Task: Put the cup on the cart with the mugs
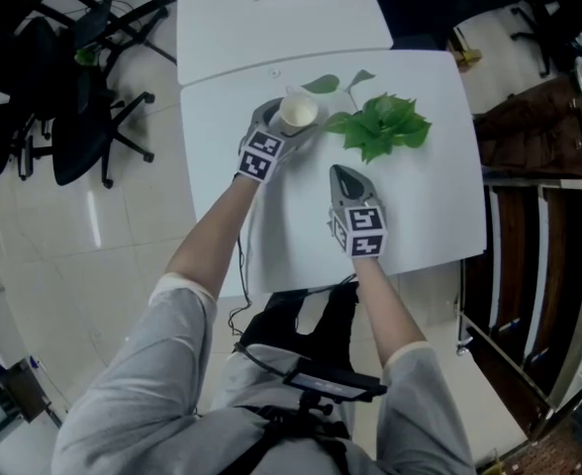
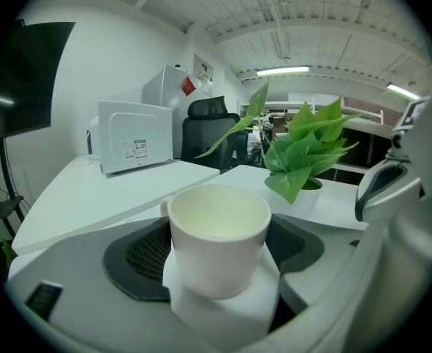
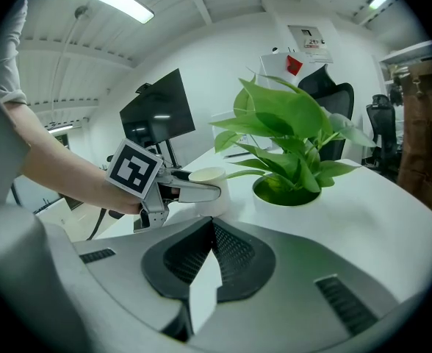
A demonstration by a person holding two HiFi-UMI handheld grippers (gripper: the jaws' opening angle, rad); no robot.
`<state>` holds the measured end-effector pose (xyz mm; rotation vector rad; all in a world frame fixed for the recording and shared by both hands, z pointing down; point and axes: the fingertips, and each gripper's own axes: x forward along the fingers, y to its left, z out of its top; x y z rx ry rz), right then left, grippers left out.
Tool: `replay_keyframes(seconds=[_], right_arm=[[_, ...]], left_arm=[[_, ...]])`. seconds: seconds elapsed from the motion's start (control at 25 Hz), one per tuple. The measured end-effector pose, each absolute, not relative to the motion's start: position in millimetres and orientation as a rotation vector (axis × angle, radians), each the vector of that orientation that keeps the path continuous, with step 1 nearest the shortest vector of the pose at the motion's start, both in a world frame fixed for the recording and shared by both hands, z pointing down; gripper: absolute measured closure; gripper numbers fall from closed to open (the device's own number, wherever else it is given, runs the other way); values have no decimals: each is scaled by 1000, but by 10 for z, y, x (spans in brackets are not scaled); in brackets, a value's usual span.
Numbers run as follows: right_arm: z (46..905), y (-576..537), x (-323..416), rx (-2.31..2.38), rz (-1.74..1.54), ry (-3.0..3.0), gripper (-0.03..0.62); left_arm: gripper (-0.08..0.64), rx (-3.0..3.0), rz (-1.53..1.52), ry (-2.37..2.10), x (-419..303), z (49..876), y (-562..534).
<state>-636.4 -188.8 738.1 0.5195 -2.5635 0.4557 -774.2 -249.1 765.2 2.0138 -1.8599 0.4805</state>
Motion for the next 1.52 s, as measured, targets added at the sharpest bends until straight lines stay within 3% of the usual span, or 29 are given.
replay_keyframes(seconds=[0.68, 1.08, 1.52], right_arm=[[6959, -1643, -6310, 469, 380, -2594, 586], [5998, -1409, -6350, 372, 311, -2685, 586], [5519, -1148, -5996, 445, 253, -2705, 586]], left_arm=[[152, 1958, 388, -1969, -7851, 6866, -2012], [152, 1942, 344, -1997, -7580, 5977, -1379], [152, 2016, 336, -1941, -7081, 5433, -870]])
